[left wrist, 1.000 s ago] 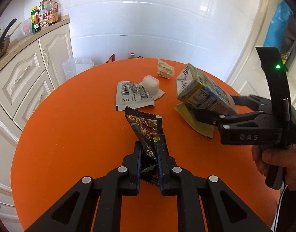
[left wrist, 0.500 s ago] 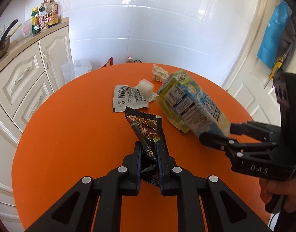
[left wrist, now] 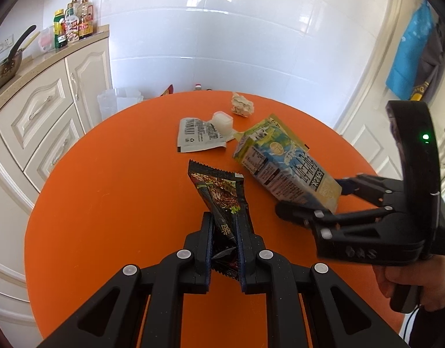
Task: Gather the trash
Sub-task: 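Grasp the dark snack wrapper with the left gripper while the right reaches the juice carton, then carry the snack wrapper and juice carton over the blue bucket and open both grippers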
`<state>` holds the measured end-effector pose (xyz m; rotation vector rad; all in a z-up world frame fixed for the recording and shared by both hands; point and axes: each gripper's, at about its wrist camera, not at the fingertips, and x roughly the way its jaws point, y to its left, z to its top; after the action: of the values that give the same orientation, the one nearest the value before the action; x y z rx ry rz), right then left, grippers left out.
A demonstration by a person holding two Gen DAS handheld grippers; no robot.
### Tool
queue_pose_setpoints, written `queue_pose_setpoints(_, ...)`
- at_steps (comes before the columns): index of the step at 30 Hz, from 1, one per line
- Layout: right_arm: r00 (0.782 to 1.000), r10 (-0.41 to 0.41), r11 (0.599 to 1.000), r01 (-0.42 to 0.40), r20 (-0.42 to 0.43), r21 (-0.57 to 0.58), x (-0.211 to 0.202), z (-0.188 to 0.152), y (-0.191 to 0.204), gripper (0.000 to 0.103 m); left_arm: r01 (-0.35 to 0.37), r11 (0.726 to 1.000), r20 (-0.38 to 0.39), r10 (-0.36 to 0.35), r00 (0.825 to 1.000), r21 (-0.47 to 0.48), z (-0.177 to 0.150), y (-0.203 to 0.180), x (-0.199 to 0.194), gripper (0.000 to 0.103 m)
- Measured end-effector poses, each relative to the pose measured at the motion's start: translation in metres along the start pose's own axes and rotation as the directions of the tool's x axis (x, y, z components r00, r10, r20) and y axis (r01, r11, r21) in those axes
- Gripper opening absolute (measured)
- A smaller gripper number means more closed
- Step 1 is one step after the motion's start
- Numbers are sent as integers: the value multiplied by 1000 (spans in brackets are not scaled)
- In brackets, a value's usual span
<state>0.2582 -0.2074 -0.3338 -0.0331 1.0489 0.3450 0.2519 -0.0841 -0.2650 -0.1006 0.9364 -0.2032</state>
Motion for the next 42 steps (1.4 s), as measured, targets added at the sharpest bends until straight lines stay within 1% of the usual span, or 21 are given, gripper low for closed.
queue_pose_setpoints(1, 1000, -8, 1000, 8, 4, 3, 0, 1, 0, 52, -3, 1000, 4, 3, 1000, -1, -1, -2, -3, 10)
queue_pose_setpoints(3, 1000, 27, 999, -27, 10, 31, -5, -1, 1, 51, -7, 1000, 14, 7, 1000, 2, -2, -1, -10, 10)
queue_pose_setpoints(4, 999, 32, 999, -32, 19, 37, -8, -2, 2, 51, -8, 1000, 18, 8, 1000, 5, -3, -4, -13, 10)
queue_pose_setpoints(5, 999, 26, 999, -28, 28, 40, -12, -4, 3, 51, -11, 1000, 3, 11, 1000, 0, -3, -6, -16, 10)
queue_pose_setpoints(6, 999, 23, 998, -25, 45, 52, -19, -8, 3, 51, -8, 1000, 8, 8, 1000, 2, -4, -7, -19, 10)
queue_pose_setpoints(8, 997, 27, 996, -33, 75, 85, -33, -14, 0, 51, -1, 1000, 21, 1, 1000, 10, -5, -13, -27, 10)
queue_pose_setpoints(9, 996, 22, 995, -30, 85, 96, -38, -16, 0, 51, 21, 999, 47, -22, 999, 34, -6, -16, -31, 10)
queue_pose_setpoints(12, 991, 14, 990, -32, 133, 135, -64, -25, -6, 51, 39, 998, 68, -42, 997, 51, -8, -26, -46, 10)
queue_pose_setpoints(14, 985, -21, 988, -6, 172, 156, -88, -32, -10, 51, 44, 997, 89, -50, 995, 68, -8, -34, -59, 10)
queue_pose_setpoints(18, 968, -62, 979, 11, 244, 203, -130, -44, -19, 51, 73, 990, 129, -88, 988, 117, -10, -55, -82, 10)
queue_pose_setpoints(21, 951, -107, 972, 39, 291, 233, -165, -57, -29, 51, 100, 979, 169, -130, 977, 175, -11, -76, -97, 10)
queue_pose_setpoints(26, 921, -185, 952, 81, 343, 296, -214, -83, -50, 51, 155, 952, 198, -211, 957, 266, -17, -117, -121, 10)
queue_pose_setpoints(27, 912, -209, 944, 95, 352, 315, -226, -91, -57, 51, 164, 945, 201, -225, 953, 282, -17, -124, -124, 10)
queue_pose_setpoints(33, 869, -315, 903, 151, 381, 403, -282, -131, -86, 51, 236, 895, 207, -330, 921, 379, -20, -172, -141, 10)
queue_pose_setpoints(36, 842, -383, 870, 190, 380, 456, -310, -157, -101, 51, 275, 865, 195, -381, 904, 420, -22, -194, -146, 10)
queue_pose_setpoints(37, 835, -398, 860, 196, 379, 471, -318, -164, -106, 51, 293, 850, 184, -404, 896, 437, -25, -204, -148, 10)
queue_pose_setpoints(39, 820, -436, 834, 213, 370, 509, -330, -180, -116, 51, 318, 829, 166, -432, 887, 460, -24, -219, -143, 10)
queue_pose_setpoints(40, 814, -457, 816, 222, 360, 534, -336, -192, -122, 51, 327, 817, 156, -443, 883, 474, -25, -227, -141, 10)
queue_pose_setpoints(42, 808, -486, 780, 229, 334, 582, -342, -209, -135, 51, 351, 793, 123, -465, 877, 498, -30, -245, -131, 10)
